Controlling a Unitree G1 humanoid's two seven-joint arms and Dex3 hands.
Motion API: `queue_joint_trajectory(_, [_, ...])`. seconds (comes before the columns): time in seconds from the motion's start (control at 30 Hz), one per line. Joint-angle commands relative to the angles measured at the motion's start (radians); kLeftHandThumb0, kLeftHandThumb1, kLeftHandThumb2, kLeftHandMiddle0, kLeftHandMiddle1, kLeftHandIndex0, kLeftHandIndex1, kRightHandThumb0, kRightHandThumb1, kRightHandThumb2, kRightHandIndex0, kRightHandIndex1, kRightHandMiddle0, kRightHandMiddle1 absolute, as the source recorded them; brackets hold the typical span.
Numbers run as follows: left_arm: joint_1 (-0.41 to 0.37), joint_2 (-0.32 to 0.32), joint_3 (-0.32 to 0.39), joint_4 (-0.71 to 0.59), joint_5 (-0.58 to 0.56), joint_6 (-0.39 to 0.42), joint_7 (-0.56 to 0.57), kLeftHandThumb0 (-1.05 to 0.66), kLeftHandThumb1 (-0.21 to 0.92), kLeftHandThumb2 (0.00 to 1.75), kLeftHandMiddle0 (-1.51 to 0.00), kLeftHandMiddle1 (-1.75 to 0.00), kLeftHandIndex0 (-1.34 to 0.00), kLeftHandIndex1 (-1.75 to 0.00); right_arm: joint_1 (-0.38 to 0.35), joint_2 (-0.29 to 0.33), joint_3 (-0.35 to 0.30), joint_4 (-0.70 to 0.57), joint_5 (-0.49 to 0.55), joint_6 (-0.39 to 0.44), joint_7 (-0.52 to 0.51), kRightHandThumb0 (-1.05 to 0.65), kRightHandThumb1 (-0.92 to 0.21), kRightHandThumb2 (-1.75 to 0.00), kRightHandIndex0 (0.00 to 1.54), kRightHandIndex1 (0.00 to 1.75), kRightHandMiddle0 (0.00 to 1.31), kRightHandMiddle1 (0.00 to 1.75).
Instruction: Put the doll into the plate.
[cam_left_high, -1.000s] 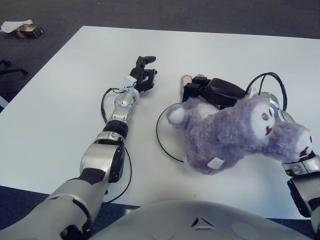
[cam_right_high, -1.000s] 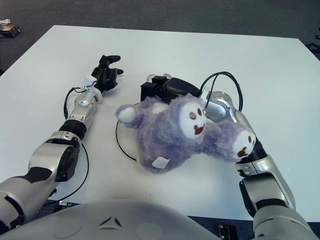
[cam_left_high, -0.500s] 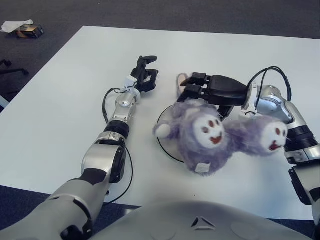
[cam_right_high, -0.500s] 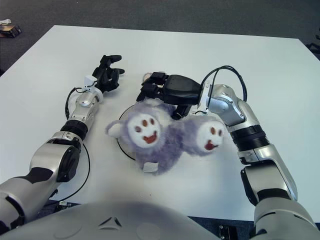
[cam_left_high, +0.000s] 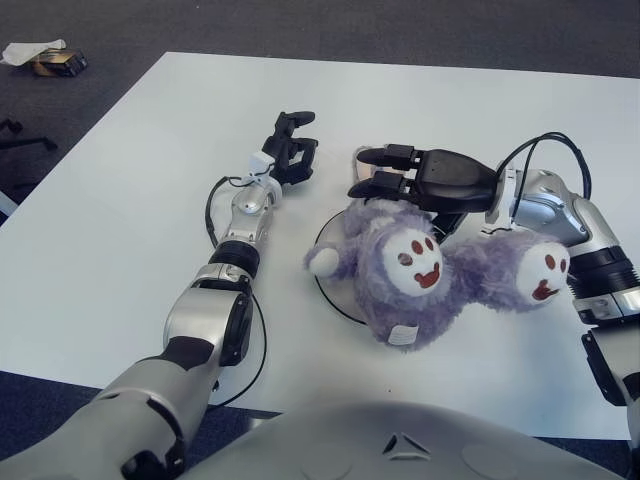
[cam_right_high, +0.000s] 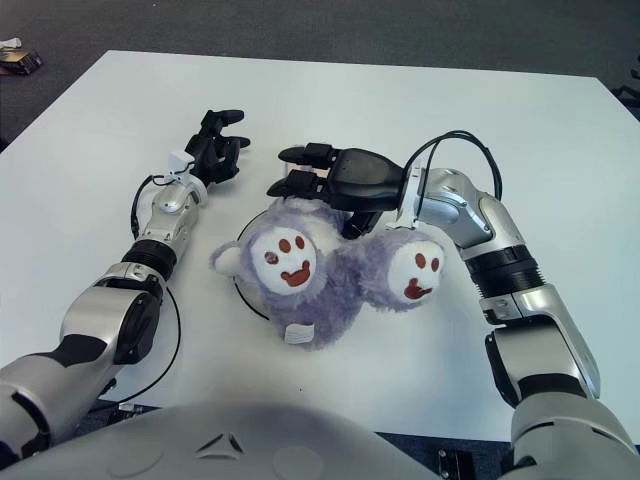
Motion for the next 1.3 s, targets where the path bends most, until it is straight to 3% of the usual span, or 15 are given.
queue_joint_trajectory(0.0, [-0.005, 0.001, 0.001, -0.001, -0.002, -0.01, -0.007, -0.68, 0.67, 0.8, -0.11, -1.13, 0.0, -1.01, -0.019, -0.016, -0.008, 0.012, -0.022, 0.0, -0.018, -0.97, -0.81, -0.42, 0.0, 0.0, 0.0, 0.25])
queue_joint_trajectory(0.47, [-0.001, -0.003, 0.003, 0.001, -0.006, -0.023, -0.01, -0.66, 0.67, 0.81, -0.14, -1.13, 0.0, -1.01, -0.076, -0.048, -0.013, 0.06, 0.094, 0.06, 0.048, -0.93, -0.79, -0.38, 0.0, 0.0, 0.0, 0.38])
queue_joint_trajectory(0.67, [-0.001, -0.007, 0.007, 0.006, -0.012, -0.028, -0.011, -0.64, 0.66, 0.81, -0.16, -1.15, 0.0, -1.02, -0.12, -0.077, -0.038, 0.102, 0.203, 0.117, 0.107, -0.91, -0.81, -0.4, 0.02, 0.01, 0.0, 0.47])
queue_joint_trajectory(0.77, [0.001, -0.009, 0.009, 0.006, -0.014, -0.033, -0.012, -0.63, 0.65, 0.83, -0.15, -1.17, 0.0, -1.02, -0.195, -0.089, -0.039, 0.166, 0.313, 0.161, 0.203, -0.86, -0.77, -0.42, 0.05, 0.02, 0.0, 0.55])
queue_joint_trajectory(0.9, [0.004, -0.01, 0.007, 0.007, -0.01, -0.046, -0.013, -0.61, 0.64, 0.85, -0.15, -1.19, 0.0, -1.02, -0.29, -0.089, -0.048, 0.277, 0.401, 0.204, 0.313, -0.81, -0.63, -0.58, 0.08, 0.05, 0.0, 0.62])
queue_joint_trajectory(1.1, [0.006, -0.009, 0.005, 0.01, -0.009, -0.052, -0.021, -0.62, 0.64, 0.87, -0.16, -1.2, 0.0, -1.03, -0.309, -0.085, -0.095, 0.282, 0.47, 0.327, 0.36, -0.73, -0.47, -0.76, 0.15, 0.12, 0.0, 0.76])
queue_joint_trajectory(1.27, [0.009, -0.011, 0.005, 0.008, -0.009, -0.046, -0.022, -0.63, 0.66, 0.85, -0.16, -1.21, 0.0, -1.03, -0.34, -0.09, -0.13, 0.26, 0.497, 0.395, 0.376, -0.77, -0.47, -0.76, 0.17, 0.21, 0.0, 0.85])
